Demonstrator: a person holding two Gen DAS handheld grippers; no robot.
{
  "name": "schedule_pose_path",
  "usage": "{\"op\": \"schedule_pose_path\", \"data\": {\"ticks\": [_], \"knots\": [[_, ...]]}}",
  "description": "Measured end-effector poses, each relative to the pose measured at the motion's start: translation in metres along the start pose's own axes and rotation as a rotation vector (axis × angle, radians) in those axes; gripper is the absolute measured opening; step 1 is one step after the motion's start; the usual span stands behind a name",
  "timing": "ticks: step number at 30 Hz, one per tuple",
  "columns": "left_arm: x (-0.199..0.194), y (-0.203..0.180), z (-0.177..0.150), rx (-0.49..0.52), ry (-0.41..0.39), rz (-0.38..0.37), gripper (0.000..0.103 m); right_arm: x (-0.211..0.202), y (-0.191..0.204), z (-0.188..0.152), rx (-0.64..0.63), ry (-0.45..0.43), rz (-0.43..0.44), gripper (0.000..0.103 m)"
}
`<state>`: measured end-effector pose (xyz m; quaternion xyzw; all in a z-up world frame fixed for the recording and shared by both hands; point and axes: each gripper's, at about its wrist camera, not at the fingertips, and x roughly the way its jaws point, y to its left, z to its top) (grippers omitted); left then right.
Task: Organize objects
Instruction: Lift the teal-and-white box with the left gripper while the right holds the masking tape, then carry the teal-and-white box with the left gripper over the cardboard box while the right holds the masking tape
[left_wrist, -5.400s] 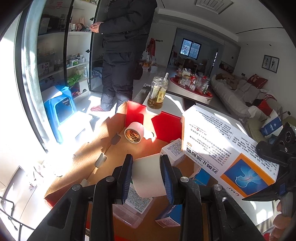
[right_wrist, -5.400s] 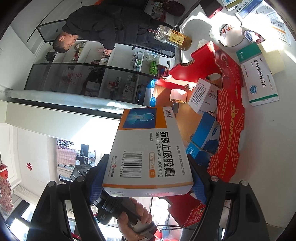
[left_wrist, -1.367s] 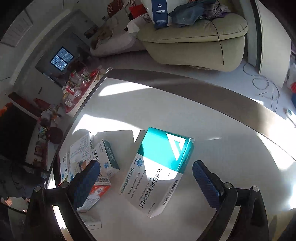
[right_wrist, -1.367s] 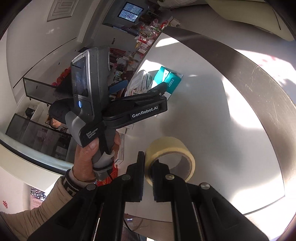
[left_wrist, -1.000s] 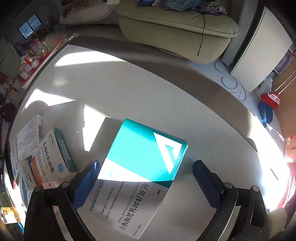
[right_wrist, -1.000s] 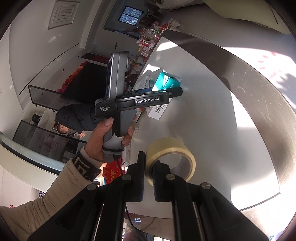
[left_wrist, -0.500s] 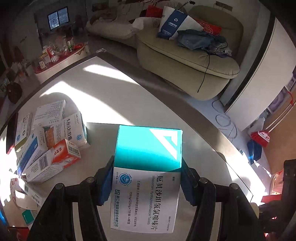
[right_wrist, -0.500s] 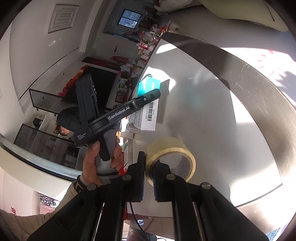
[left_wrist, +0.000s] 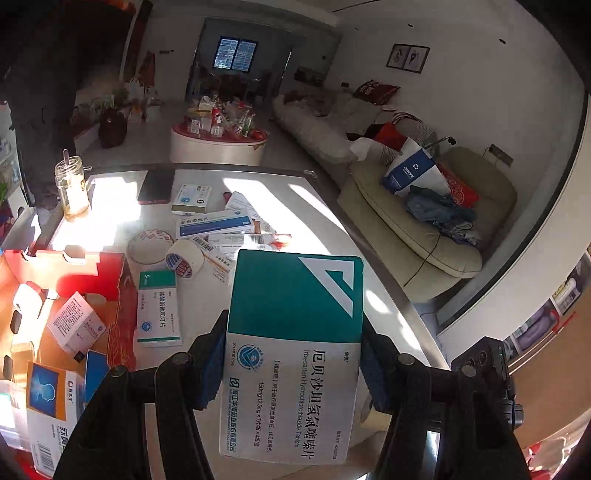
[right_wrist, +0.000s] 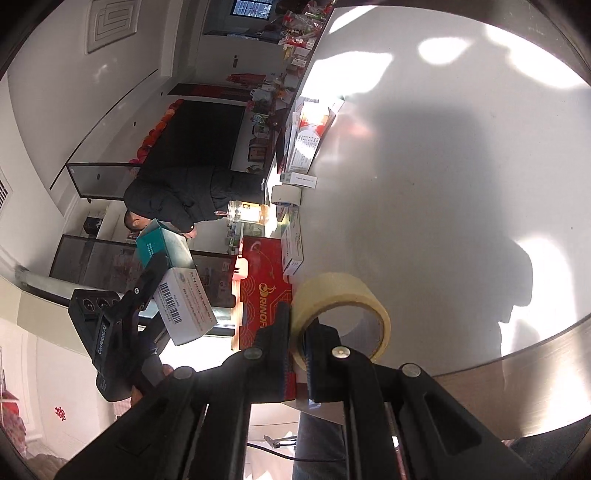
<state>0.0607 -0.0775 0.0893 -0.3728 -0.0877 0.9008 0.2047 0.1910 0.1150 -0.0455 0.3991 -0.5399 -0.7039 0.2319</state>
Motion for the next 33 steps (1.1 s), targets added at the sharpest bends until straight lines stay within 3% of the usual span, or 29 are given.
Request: {"op": "schedule_pose_path", "data": {"ticks": [6,13,24,33], "knots": [[-0.048,0.055,-0.020,-0.070,-0.096,0.101,0.067,0.039,0.013,-0.026,0.024,0.088,-0.008,0.009],[-0.070,0.102,-0.039,-0.185,-0.140,0.131,0.067,0.063,0.019,-0.043,0.020,0.140,-0.042,0.008],[-0.082,0.121,-0.046,-0.241,-0.169,0.157,0.067,0.070,0.019,-0.047,0.022,0.167,-0.050,0.009],[-0.122,0.126,-0.038,-0.247,-0.238,0.242,0.067,0.095,0.038,-0.034,-0.025,0.220,-0.032,0.009]]}}
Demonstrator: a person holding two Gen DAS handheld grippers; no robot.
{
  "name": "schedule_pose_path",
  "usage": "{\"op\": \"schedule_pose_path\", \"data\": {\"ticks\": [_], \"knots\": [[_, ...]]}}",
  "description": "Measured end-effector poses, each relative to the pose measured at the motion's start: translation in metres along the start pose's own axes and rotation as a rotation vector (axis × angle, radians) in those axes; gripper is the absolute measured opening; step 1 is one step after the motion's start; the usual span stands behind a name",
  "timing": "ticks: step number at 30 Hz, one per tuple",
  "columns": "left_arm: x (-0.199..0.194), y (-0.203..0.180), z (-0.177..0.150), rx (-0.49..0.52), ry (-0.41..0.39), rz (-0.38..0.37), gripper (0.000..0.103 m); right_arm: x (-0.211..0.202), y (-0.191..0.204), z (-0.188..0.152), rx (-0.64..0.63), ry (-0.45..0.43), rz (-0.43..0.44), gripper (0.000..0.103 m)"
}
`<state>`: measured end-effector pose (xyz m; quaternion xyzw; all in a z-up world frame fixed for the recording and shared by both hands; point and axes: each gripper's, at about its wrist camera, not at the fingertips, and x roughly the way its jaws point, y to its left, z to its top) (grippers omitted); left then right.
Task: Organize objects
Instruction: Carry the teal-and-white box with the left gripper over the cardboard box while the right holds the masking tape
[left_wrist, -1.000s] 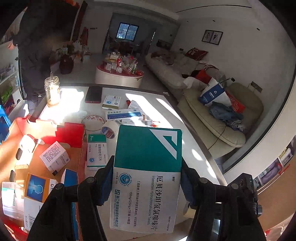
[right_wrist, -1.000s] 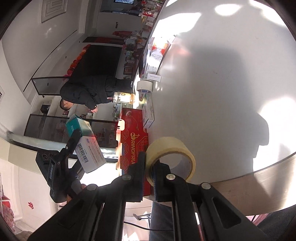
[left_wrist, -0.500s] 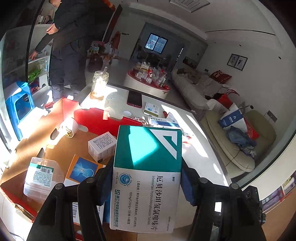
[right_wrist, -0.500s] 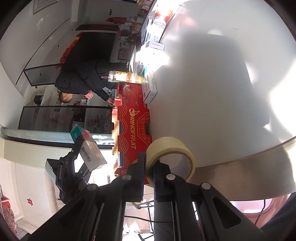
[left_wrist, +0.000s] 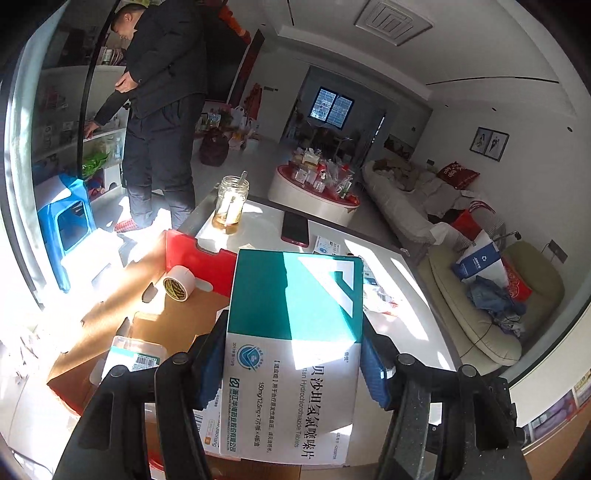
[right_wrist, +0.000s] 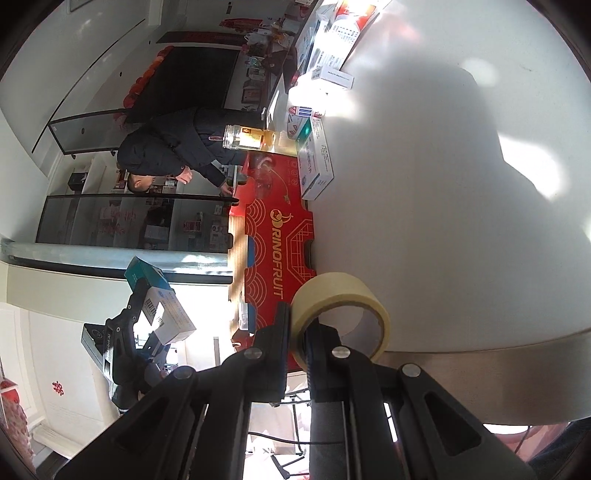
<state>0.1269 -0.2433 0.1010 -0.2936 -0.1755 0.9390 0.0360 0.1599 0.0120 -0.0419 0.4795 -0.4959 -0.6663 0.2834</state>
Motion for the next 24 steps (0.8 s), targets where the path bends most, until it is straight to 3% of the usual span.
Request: {"op": "schedule_pose_path", "data": {"ticks": [11,18,24], "knots": [[-0.036,0.010,0.002,0.009,-0.049,0.075,0.067,0.029,0.023,0.009,-0.013,0.044,0.099,0.009],[-0.036,0.018,0.000,-0.010,-0.049,0.077,0.067,0.034,0.032,0.007,-0.051,0.054,0.077,0.009],[-0.025,0.020,-0.010,-0.029,-0.018,0.049,0.067,0.014,0.027,0.002,-0.055,0.019,0.063,0.009]]}}
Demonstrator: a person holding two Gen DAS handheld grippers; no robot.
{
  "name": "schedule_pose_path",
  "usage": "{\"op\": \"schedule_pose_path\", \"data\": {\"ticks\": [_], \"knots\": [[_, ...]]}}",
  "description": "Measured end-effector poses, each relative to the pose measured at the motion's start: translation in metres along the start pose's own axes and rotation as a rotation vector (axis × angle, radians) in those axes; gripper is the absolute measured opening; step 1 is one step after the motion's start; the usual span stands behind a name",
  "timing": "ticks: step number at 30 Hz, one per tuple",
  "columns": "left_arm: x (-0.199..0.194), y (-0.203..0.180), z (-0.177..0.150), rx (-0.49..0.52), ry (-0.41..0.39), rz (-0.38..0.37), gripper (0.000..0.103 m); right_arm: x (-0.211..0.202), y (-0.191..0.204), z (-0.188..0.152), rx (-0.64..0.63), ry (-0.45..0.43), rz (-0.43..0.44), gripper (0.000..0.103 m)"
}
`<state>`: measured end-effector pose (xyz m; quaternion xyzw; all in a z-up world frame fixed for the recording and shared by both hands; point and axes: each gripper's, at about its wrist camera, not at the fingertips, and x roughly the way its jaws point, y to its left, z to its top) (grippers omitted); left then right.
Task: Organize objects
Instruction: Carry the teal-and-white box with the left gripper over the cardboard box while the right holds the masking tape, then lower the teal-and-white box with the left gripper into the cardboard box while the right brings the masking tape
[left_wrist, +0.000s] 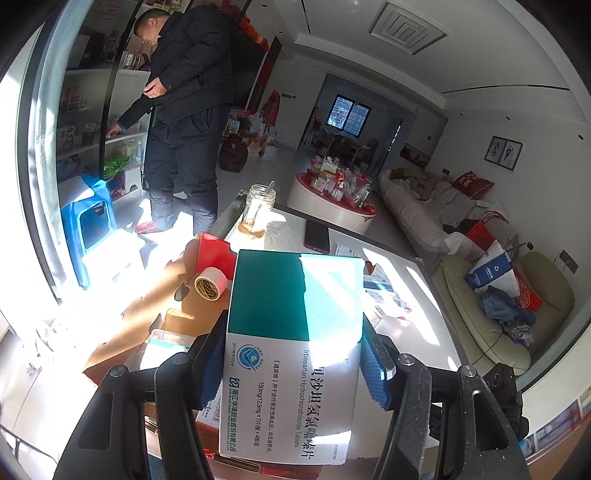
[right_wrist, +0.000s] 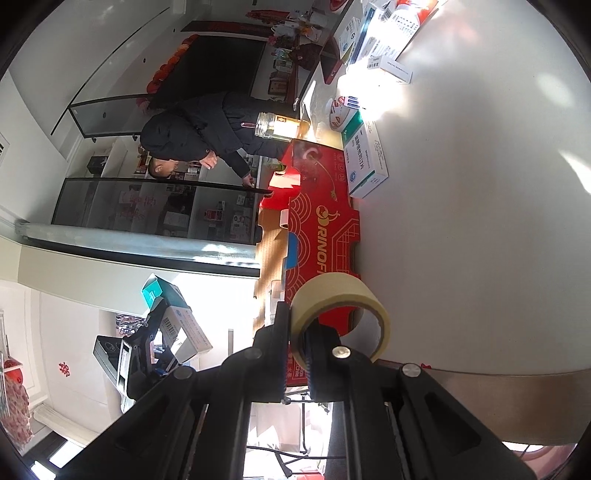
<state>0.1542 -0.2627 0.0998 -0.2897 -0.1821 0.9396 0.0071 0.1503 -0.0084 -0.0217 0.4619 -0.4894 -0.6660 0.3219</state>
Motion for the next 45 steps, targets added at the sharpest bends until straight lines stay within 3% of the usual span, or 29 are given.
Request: {"op": "schedule_pose_path", "data": {"ticks": [10,22,29,45], "knots": [[0.024,-0.006,-0.006,0.006,0.067,-0.054,0.067,-0.022,-0.025,-0.007,0.068,-0.064,-0.043,0.009],[0.016,0.001,-0.009,-0.009,0.062,-0.033,0.067,-0.025,0.014,0.034,-0.046,-0.144,-0.051,0.009],[0.021,0.001,-0.011,-0.014,0.077,-0.039,0.067,-0.021,0.017,0.026,-0.066,-0.130,-0.077,0.009],[0.023,-0.006,-0.010,-0.018,0.071,-0.062,0.067,-0.006,-0.003,0.011,0.006,-0.070,-0.051,0.009]]}}
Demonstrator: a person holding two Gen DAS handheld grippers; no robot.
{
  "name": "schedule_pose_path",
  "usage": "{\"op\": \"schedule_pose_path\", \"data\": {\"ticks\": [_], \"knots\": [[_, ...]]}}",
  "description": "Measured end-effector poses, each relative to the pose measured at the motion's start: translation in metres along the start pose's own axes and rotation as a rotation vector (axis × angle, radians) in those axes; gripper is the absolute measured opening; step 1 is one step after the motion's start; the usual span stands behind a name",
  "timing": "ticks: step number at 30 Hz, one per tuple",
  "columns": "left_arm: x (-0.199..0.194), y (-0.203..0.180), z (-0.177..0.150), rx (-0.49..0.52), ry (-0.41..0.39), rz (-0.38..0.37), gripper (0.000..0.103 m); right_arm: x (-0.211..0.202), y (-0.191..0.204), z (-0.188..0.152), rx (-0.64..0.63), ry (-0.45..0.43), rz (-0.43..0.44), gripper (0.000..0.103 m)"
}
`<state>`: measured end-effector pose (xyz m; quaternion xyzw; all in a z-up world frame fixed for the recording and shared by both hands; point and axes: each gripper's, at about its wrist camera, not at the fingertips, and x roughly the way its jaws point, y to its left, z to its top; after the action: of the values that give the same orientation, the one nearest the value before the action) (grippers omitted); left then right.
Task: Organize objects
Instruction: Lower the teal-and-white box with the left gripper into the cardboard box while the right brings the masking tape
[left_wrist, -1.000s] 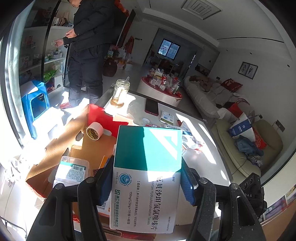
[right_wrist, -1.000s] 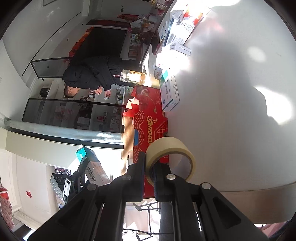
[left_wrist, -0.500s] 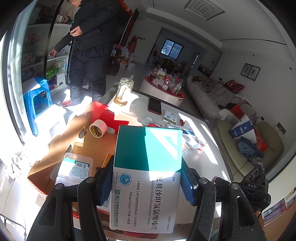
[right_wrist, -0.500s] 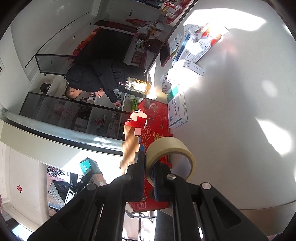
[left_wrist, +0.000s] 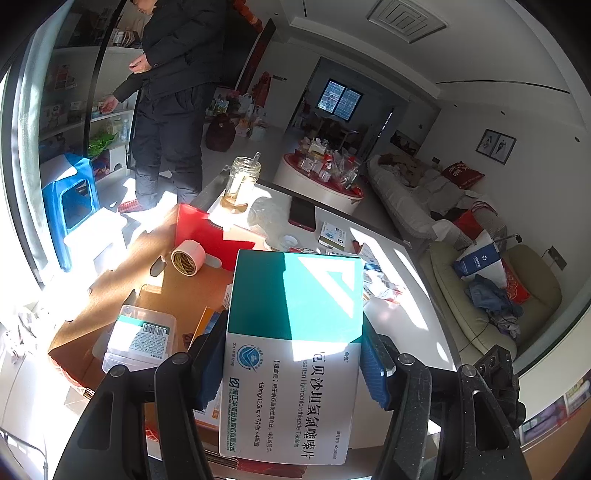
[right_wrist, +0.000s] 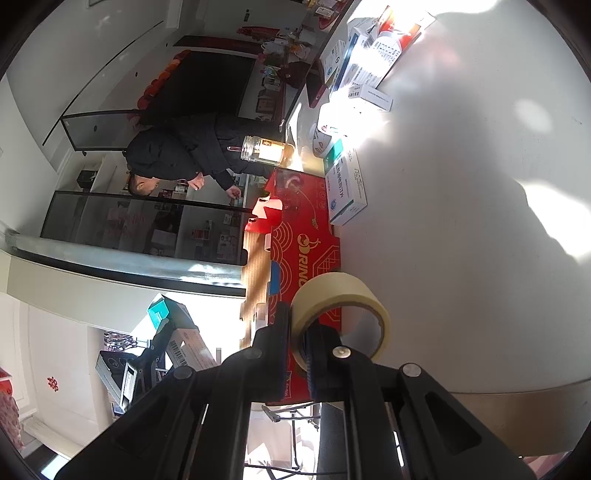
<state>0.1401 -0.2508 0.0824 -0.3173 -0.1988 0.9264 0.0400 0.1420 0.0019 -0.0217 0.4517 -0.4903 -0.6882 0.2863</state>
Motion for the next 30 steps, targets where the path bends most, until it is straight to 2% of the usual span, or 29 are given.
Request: {"op": "schedule_pose_path", "data": {"ticks": [30], "knots": [[0.009,0.003,-0.002,0.006,0.031,0.022,0.067,-0.001,-0.014,-0.004,0.042,0.017,-0.002,0.009]]}}
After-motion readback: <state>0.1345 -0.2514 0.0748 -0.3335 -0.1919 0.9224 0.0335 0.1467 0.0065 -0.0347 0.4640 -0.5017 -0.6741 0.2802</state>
